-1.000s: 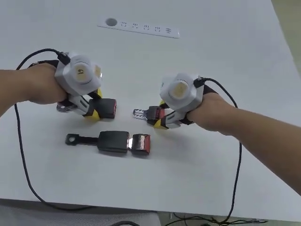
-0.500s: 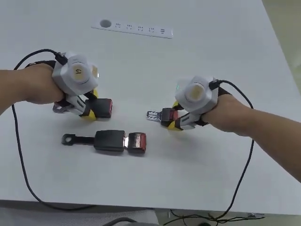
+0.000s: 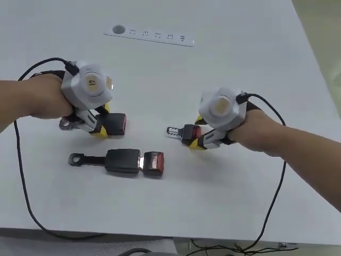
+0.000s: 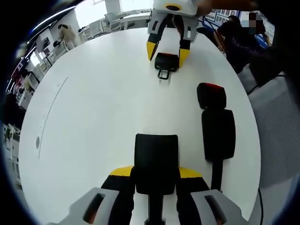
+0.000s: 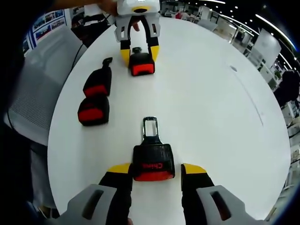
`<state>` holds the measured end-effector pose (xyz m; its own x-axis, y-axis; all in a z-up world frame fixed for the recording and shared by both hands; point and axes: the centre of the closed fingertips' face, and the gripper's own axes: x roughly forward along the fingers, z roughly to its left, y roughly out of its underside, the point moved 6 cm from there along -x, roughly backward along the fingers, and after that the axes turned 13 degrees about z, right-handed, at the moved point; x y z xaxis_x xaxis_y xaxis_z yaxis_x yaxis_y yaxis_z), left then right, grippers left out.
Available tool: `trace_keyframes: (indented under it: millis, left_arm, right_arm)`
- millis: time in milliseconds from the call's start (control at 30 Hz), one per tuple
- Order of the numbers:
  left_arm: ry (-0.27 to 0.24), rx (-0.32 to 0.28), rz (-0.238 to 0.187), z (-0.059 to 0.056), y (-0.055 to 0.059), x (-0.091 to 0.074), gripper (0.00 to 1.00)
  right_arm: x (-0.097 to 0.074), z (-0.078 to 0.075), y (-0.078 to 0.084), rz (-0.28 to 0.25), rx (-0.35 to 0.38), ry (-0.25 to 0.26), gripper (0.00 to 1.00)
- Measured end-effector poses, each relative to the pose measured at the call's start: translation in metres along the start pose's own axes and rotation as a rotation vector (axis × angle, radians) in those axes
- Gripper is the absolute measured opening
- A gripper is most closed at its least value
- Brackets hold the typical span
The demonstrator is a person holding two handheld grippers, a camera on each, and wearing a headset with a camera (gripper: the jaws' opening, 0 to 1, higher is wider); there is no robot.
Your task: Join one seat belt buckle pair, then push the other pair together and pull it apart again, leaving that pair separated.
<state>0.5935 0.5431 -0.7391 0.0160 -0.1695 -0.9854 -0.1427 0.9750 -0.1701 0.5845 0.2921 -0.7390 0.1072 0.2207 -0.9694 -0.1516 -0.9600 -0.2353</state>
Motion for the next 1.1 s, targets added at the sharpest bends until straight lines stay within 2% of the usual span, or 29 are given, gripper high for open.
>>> trace_keyframes:
  millis: [133, 200, 267, 367, 433, 467, 533, 633, 667, 800, 967, 1033, 1100]
  left_arm:
    - [-0.022, -0.047, -0.003, -0.001, 0.001, 0.0, 0.4]
    - [-0.03, -0.057, 0.012, -0.003, 0.007, -0.001, 0.41]
    - [-0.038, -0.074, 0.007, -0.006, 0.011, -0.005, 0.43]
    - [-0.076, -0.096, -0.011, -0.009, 0.015, -0.014, 0.46]
    - [-0.106, -0.127, -0.039, -0.013, 0.017, -0.024, 0.48]
    - [-0.119, -0.148, -0.056, -0.014, 0.017, -0.028, 0.48]
    - [-0.138, -0.182, -0.088, -0.023, 0.019, -0.038, 0.5]
    - [-0.158, -0.206, -0.095, -0.034, 0.031, -0.043, 0.54]
    - [-0.151, -0.232, -0.101, -0.041, 0.036, -0.044, 0.56]
    - [-0.161, -0.294, -0.105, -0.054, 0.057, -0.046, 0.62]
    - [-0.18, -0.401, -0.142, -0.076, 0.077, -0.052, 0.73]
    - [-0.197, -0.426, -0.155, -0.084, 0.082, -0.056, 0.81]
    - [-0.195, -0.462, -0.172, -0.09, 0.086, -0.059, 0.85]
  right_arm:
    - [-0.003, 0.001, -0.003, -0.014, 0.004, 0.025, 0.4]
    - [-0.006, 0.0, -0.005, -0.037, 0.018, 0.036, 0.4]
    - [-0.014, 0.002, -0.007, -0.053, 0.023, 0.047, 0.41]
    - [-0.022, 0.006, -0.007, -0.073, 0.042, 0.059, 0.43]
    - [-0.031, 0.013, -0.007, -0.091, 0.061, 0.062, 0.44]
    - [-0.028, 0.013, -0.006, -0.097, 0.071, 0.063, 0.45]
    - [-0.036, 0.02, -0.005, -0.114, 0.09, 0.068, 0.47]
    - [-0.04, 0.032, -0.001, -0.142, 0.128, 0.069, 0.49]
    - [-0.04, 0.034, 0.001, -0.146, 0.131, 0.069, 0.5]
    - [-0.047, 0.05, 0.006, -0.176, 0.18, 0.074, 0.56]
    - [-0.051, 0.067, 0.012, -0.211, 0.232, 0.071, 0.62]
    - [-0.052, 0.072, 0.014, -0.222, 0.25, 0.07, 0.65]
    - [-0.055, 0.083, 0.017, -0.234, 0.266, 0.069, 0.67]
